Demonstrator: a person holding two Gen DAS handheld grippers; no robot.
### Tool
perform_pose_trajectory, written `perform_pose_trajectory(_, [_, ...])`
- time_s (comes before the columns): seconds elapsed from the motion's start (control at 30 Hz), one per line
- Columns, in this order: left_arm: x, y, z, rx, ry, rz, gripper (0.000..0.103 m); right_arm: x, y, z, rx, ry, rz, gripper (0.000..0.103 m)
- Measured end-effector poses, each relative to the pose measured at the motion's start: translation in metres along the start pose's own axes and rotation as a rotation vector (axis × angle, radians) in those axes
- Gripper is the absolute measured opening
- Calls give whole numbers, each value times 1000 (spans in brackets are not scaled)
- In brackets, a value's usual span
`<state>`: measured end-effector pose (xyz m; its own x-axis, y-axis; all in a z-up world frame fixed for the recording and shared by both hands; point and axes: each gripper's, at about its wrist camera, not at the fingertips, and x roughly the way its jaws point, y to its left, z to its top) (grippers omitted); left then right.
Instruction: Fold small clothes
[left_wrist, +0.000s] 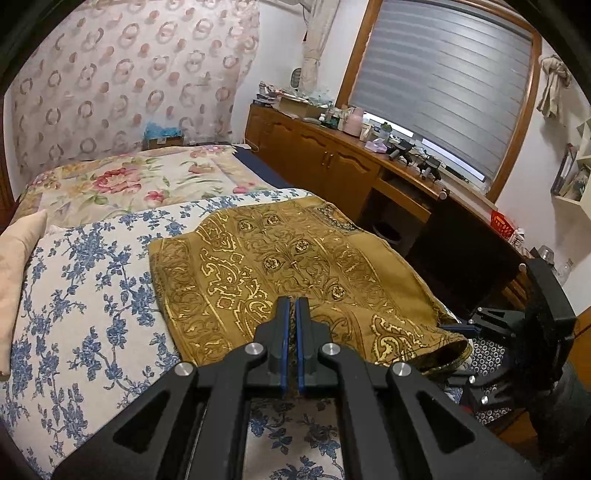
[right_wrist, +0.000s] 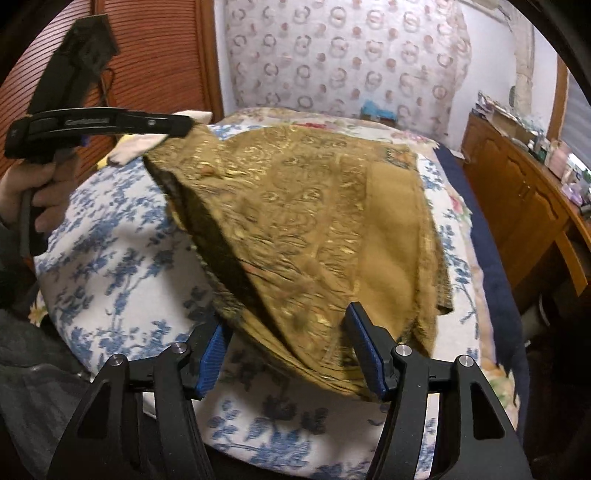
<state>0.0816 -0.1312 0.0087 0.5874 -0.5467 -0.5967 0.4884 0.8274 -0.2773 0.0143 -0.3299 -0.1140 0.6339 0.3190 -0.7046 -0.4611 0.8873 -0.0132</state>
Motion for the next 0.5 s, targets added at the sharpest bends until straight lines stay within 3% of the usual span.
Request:
perform_pose_trajectory(0.07, [-2, 0, -1, 3, -4, 2, 0, 0, -4, 0, -9, 4, -5, 52])
perform_pose_trajectory(0.2, [-10, -1, -5, 9, -7, 16, 0, 0, -8, 4, -18, 1, 36, 13])
perform_pose_trajectory(0.3, [-19, 2, -12, 3, -16, 31, 0, -5, -9, 12, -32, -35, 38, 7])
perform_pose_trajectory(0.5, [-28, 17, -10, -10, -20, 45, 2, -15, -15, 52, -73, -136, 1, 5])
